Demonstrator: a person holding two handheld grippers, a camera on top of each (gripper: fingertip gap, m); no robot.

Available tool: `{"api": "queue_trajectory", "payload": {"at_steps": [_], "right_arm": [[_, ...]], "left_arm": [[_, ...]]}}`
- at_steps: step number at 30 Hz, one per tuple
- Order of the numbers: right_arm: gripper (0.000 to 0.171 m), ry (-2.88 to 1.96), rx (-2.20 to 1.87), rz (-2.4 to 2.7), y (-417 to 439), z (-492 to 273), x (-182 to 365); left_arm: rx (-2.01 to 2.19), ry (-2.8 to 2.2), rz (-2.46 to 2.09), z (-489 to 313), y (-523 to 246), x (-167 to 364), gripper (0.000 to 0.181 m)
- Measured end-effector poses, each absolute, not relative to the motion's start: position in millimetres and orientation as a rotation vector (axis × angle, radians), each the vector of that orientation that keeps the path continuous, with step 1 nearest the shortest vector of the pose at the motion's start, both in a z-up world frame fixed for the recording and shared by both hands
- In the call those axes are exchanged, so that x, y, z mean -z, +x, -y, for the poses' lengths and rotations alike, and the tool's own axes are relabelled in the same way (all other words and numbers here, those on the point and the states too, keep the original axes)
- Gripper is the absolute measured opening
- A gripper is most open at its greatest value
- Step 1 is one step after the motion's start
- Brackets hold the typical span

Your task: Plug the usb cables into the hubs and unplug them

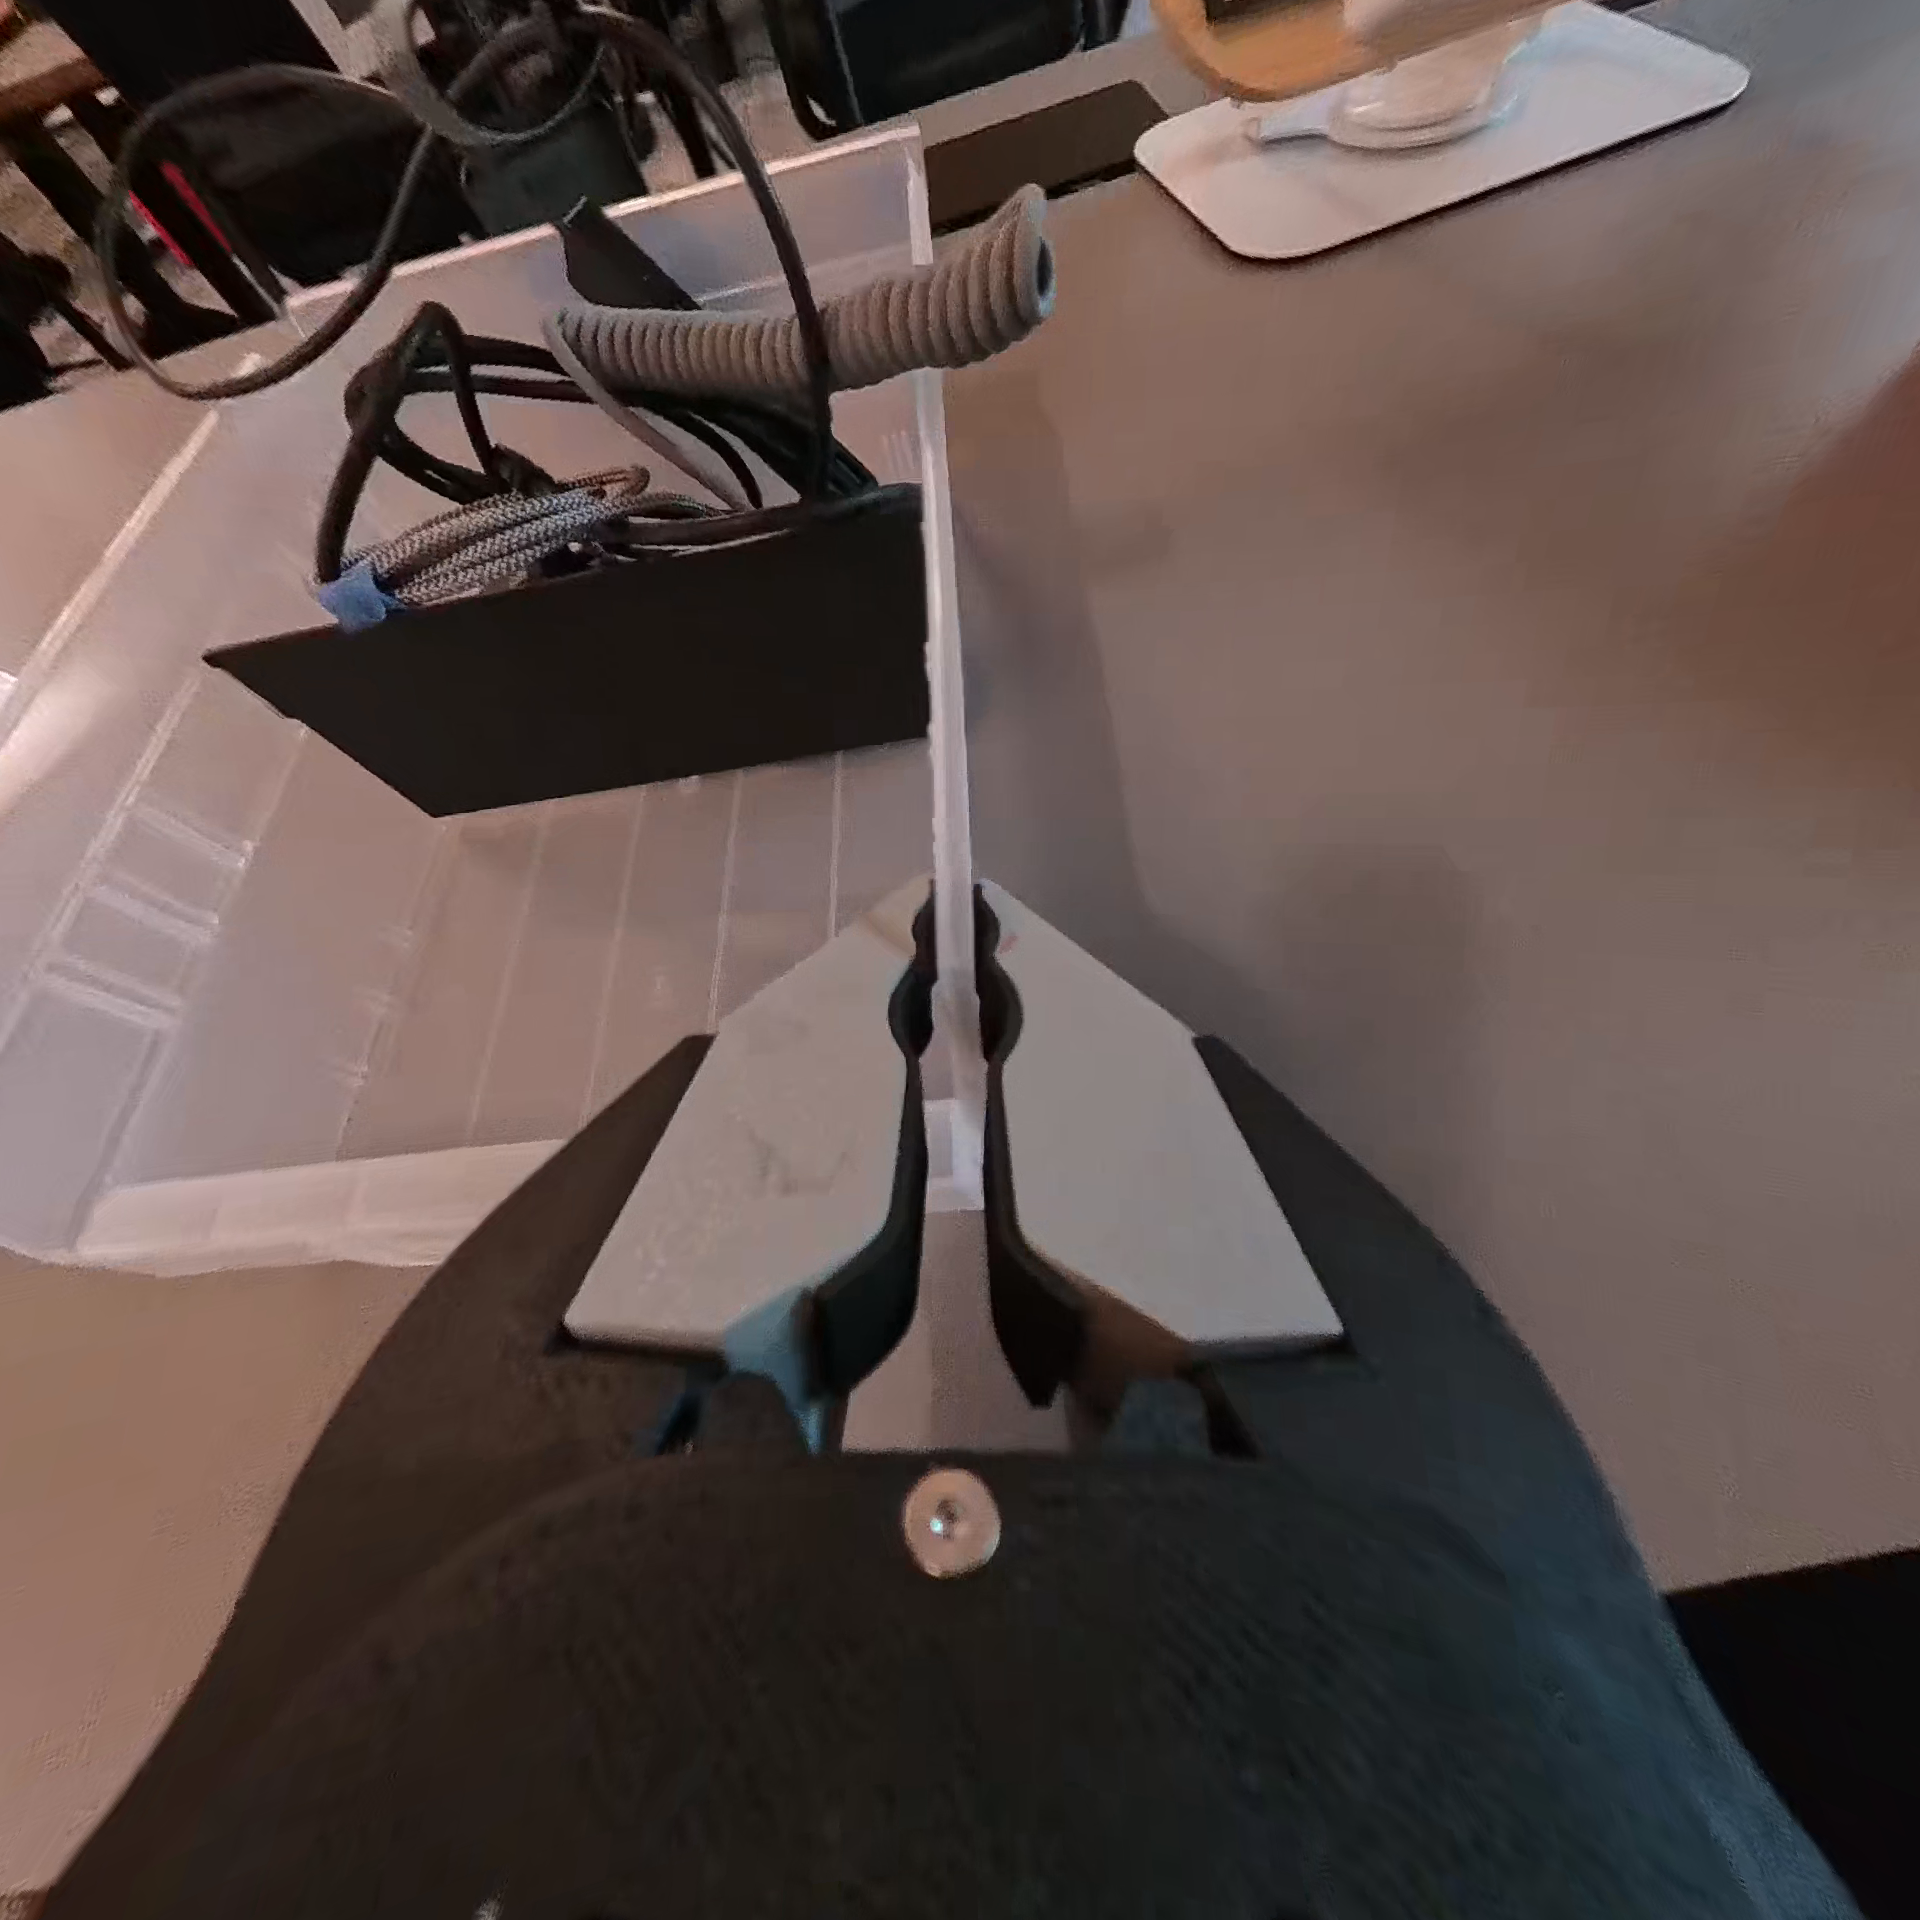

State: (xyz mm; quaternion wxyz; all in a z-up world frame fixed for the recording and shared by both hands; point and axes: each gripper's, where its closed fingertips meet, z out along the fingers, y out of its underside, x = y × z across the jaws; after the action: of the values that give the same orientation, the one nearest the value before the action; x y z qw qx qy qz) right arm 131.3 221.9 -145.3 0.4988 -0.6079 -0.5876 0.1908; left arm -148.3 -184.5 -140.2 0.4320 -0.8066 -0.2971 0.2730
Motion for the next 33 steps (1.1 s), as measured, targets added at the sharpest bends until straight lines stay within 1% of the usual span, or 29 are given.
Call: {"api": "queue_trajectory", "payload": {"at_steps": [2,4,6,9,11,13,16,18,21,23,30,33], "right_arm": [[0.006,-1.479,-0.411,1.398,123,-231,145],[0.004,-1.499,-0.398,1.388,113,-242,145],[0.002,-1.512,-0.344,1.374,105,-255,145],[0.008,-1.506,-0.200,1.319,102,-274,142],[0.011,-1.507,-0.158,1.305,106,-274,133],[0.023,-1.484,-0.269,1.308,109,-258,110],[0.026,-1.441,-0.499,1.334,108,-229,61],[0.026,-1.382,-0.703,1.484,97,-191,46],[0.028,-1.315,-1.014,1.722,70,-130,55],[0.041,-1.302,-1.106,1.777,44,-112,69],[0.043,-1.119,-1.170,1.823,-60,-96,100],[0.045,-1.042,-1.078,1.896,-97,-101,120]], "left_arm": [[-0.644,-2.034,0.744,182,-145,140,0.003],[-0.578,-2.030,0.715,175,-137,136,0.014],[-0.543,-2.003,0.690,169,-131,129,0.019],[-0.513,-1.967,0.664,168,-126,117,0.025],[-0.497,-1.936,0.656,169,-124,107,0.026],[-0.487,-1.889,0.649,170,-122,95,0.027],[-0.442,-1.843,0.639,165,-116,87,0.028],[-0.433,-1.849,0.621,159,-112,87,0.031],[-0.455,-1.876,0.591,149,-109,90,0.032],[-0.444,-1.885,0.577,142,-106,91,0.032],[-0.425,-1.884,0.557,130,-108,94,0.032],[-0.415,-1.938,0.552,125,-111,109,0.032]]}}
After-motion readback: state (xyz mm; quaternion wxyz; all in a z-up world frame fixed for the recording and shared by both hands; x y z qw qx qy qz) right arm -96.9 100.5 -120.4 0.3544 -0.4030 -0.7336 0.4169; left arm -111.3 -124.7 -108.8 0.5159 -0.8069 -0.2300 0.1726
